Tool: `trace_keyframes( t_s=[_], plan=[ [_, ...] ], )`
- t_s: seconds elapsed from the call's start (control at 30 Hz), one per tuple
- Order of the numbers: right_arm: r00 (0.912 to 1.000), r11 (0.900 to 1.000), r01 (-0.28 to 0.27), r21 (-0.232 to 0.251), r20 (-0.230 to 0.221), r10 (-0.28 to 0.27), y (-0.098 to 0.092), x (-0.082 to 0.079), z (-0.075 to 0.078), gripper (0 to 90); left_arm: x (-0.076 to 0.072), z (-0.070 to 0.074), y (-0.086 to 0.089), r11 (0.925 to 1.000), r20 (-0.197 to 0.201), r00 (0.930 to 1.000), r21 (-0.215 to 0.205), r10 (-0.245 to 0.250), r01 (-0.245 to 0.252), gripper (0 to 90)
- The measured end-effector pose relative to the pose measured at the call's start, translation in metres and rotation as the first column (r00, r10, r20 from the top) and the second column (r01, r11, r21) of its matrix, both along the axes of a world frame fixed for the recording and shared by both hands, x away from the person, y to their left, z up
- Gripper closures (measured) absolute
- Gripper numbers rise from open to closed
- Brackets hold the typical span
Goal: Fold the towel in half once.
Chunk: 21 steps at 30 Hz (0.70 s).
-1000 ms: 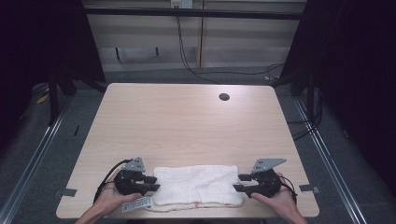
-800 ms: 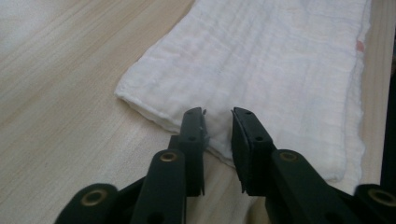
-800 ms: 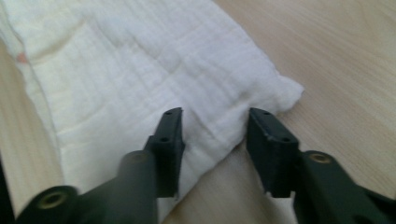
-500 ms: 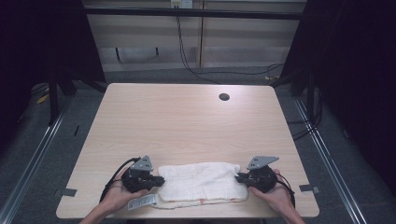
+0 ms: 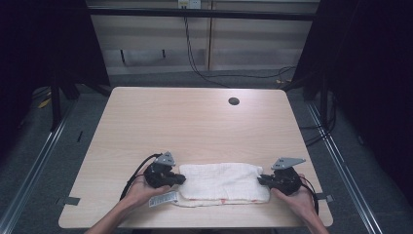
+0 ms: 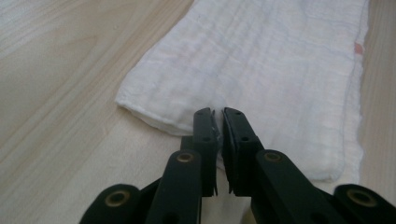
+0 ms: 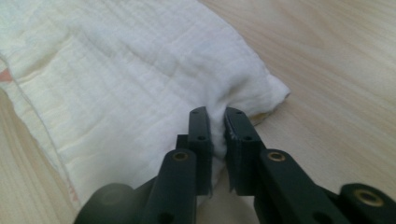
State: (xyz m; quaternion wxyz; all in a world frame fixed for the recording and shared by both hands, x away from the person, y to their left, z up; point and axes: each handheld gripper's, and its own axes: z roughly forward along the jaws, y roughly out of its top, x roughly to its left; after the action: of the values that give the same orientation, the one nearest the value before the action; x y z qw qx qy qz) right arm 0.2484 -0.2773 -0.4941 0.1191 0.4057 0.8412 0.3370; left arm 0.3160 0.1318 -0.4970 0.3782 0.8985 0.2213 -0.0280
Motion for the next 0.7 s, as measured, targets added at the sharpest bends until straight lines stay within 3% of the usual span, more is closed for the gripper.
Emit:
trace_keyframes(
  t_s=[0.03, 0.1, 0.2, 0.27, 0.3, 0.47, 0.5, 0.53, 0.57, 0.6, 0.7],
  plan=[
    [1.0, 1.0, 0.007, 0.001, -0.001, -0.007, -0.003, 0.001, 0.001, 72.7, 0.001, 0.003, -0.001, 0.9997, 0.006, 1.0, 0.023, 0.004, -0.004, 76.1],
    [0.9996, 1.0, 0.014, 0.012, 0.023, -0.015, -0.006, 0.0, 0.005, 66.8, 0.003, 0.009, 0.003, 0.9998, -0.001, 1.0, -0.018, -0.006, 0.006, 75.3],
    [0.9976, 0.998, 0.027, 0.055, 0.062, -0.03, -0.004, -0.004, 0.021, 63.1, 0.008, 0.017, 0.011, 0.9991, 0.016, 0.9993, -0.027, 0.033, -0.033, 70.3],
    [0.9978, 0.997, -0.015, 0.071, 0.066, 0.01, 0.009, -0.008, 0.03, 62.7, 0.014, 0.017, 0.011, 0.9981, 0.027, 0.9978, -0.004, 0.061, -0.061, 63.0],
    [0.9965, 0.996, -0.048, 0.07, 0.071, 0.043, 0.019, -0.01, 0.033, 62.6, 0.018, 0.015, 0.01, 0.9973, 0.007, 0.9974, -0.013, 0.072, -0.072, 61.4],
    [0.979, 0.974, -0.199, 0.105, 0.066, 0.193, 0.077, -0.011, 0.036, 62.8, 0.028, 0.018, 0.002, 0.9982, 0.004, 0.9982, -0.009, 0.059, -0.059, 55.3],
    [0.979, 0.974, -0.199, 0.105, 0.066, 0.193, 0.077, -0.011, 0.036, 62.8, 0.028, 0.018, 0.002, 0.9982, 0.004, 0.9982, -0.009, 0.059, -0.059, 54.7],
    [0.9685, 0.964, -0.248, 0.094, 0.049, 0.244, 0.098, -0.004, 0.034, 62.8, 0.034, 0.023, -0.001, 0.9967, 0.008, 0.9968, -0.02, 0.08, -0.079, 52.4],
    [0.9685, 0.964, -0.248, 0.094, 0.049, 0.244, 0.098, -0.004, 0.034, 62.8, 0.034, 0.023, -0.001, 0.9967, 0.008, 0.9968, -0.02, 0.08, -0.079, 52.5],
    [0.9571, 0.952, -0.29, 0.102, 0.037, 0.287, 0.114, 0.0, 0.033, 62.7, 0.04, 0.028, -0.003, 0.9954, 0.013, 0.9957, -0.027, 0.092, -0.091, 52.6],
    [0.9425, 0.935, -0.334, 0.122, 0.032, 0.333, 0.137, 0.002, 0.033, 61.3, 0.043, 0.029, -0.003, 0.9912, -0.002, 0.9932, -0.063, 0.116, -0.116, 52.0]
  ],
)
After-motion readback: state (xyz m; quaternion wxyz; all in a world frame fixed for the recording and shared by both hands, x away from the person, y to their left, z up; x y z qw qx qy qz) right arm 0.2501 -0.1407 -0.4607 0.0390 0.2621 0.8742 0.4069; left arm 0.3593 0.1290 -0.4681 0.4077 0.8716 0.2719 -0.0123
